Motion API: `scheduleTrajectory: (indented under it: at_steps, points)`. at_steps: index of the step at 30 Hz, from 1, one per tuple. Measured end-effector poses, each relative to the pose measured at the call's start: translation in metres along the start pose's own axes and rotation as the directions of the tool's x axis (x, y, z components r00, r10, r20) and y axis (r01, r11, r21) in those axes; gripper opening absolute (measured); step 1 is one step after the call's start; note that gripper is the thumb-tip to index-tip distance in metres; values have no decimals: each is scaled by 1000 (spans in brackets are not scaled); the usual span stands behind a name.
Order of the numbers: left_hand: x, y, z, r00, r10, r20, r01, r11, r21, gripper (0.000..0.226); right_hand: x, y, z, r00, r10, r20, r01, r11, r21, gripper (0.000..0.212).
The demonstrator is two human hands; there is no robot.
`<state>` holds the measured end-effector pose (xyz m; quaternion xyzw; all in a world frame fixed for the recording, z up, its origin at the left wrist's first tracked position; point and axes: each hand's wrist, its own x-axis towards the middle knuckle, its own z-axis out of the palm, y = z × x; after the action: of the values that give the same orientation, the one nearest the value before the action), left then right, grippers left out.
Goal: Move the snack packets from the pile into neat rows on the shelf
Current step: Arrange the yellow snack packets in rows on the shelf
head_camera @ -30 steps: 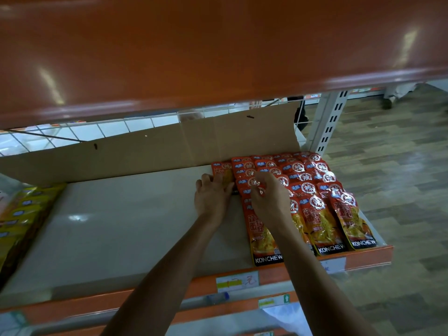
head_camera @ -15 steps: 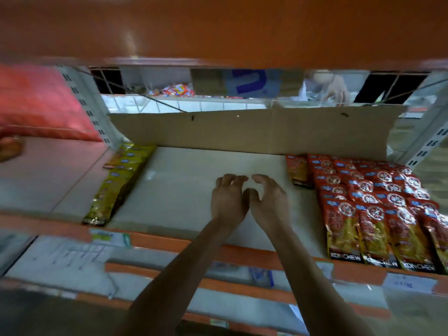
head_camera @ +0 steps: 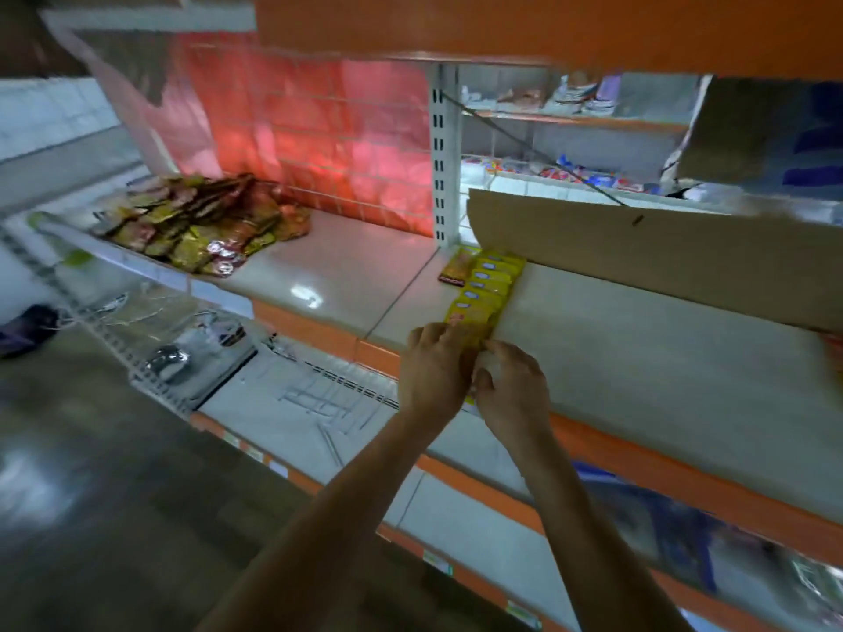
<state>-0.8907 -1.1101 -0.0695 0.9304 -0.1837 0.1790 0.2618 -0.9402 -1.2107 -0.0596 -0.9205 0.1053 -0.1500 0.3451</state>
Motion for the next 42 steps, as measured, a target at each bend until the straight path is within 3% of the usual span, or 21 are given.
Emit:
scheduleTrajectory:
  at_steps: [4,18,23,32,37,42]
  points:
    - [-5,-55,-28,993,-112,-33,113,993,17,30,2,-42,42,999,-48,21,46,996,77,24]
    - [50,-215,-97,909,-406,-94,415,902,121,46,86,-161,177,956,-201,213,176,976,131,39]
    - [93,-272,-113,879,-466,-100,477,855,206,51,138,-205,214,948,-208,240,166,969,185,39]
    - [133,-341,-117,811,-579,-85,583,787,202,45,197,-234,276,923,-224,314,174,968,178,39]
    - [165,-374,-121,821,-568,-56,568,802,184,48,224,-251,299,948,-175,265,141,980,143,33]
    - [199,-406,-115,859,-512,-4,502,841,202,49,261,-266,321,987,-105,122,93,991,100,26]
